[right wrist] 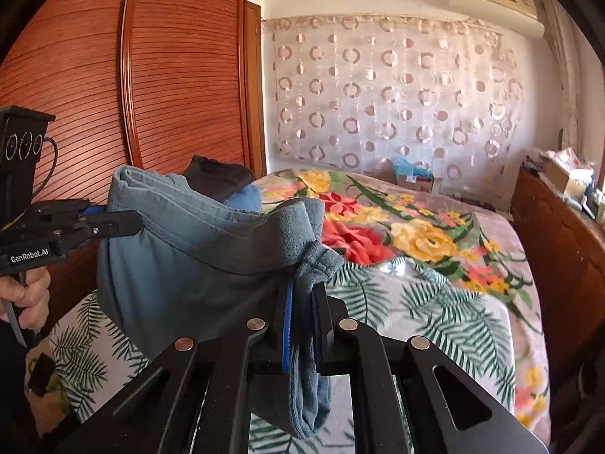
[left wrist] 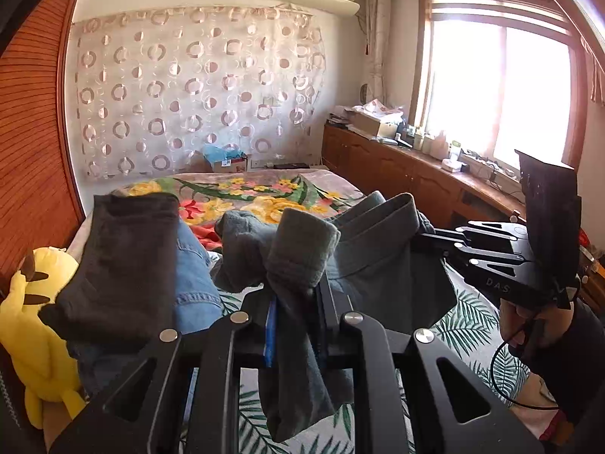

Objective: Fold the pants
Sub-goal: 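Grasp the folded shorts with both tools and lift them off the bed, then carry the shorts with both tools onto the folded jeans stack by the plush toy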

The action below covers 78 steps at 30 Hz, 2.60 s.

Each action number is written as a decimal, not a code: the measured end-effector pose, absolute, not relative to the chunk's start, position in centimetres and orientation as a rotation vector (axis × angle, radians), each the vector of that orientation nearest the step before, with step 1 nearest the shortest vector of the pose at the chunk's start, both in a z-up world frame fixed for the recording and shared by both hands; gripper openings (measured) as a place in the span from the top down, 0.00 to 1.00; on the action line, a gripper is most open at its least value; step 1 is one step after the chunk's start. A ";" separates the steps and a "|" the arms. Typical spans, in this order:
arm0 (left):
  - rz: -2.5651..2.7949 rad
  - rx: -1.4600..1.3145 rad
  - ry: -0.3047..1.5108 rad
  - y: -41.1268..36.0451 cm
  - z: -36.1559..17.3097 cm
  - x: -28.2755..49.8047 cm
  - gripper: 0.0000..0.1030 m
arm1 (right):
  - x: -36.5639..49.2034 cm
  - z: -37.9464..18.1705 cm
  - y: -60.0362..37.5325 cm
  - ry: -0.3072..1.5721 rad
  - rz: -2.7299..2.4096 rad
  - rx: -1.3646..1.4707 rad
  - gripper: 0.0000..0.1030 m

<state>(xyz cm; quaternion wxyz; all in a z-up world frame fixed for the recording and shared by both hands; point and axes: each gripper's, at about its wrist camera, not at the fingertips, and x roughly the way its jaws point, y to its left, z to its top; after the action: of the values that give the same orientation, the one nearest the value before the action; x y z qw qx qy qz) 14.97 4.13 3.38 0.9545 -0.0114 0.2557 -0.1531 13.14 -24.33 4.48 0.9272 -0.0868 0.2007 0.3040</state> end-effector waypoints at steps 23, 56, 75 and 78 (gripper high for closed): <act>-0.071 -0.105 0.384 14.3 5.5 16.4 0.83 | 23.7 8.0 -14.3 0.229 0.801 -0.321 0.92; 0.111 -0.281 0.529 20.4 -1.7 16.8 0.58 | 35.2 7.2 -1.7 0.393 0.931 -0.462 0.69; 0.084 -0.173 0.632 17.4 -3.7 18.6 0.54 | 38.2 5.2 -6.3 0.524 0.916 -0.323 0.73; 0.088 -0.175 0.633 17.4 -3.9 18.7 0.53 | 39.1 4.7 -5.7 0.547 0.901 -0.307 0.73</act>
<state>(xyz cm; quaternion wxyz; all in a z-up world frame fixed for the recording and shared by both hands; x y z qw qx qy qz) 18.68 17.45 -3.88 0.9456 -0.0858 0.3109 0.0430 39.13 -5.66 4.68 0.8531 -0.1461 0.2600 0.4281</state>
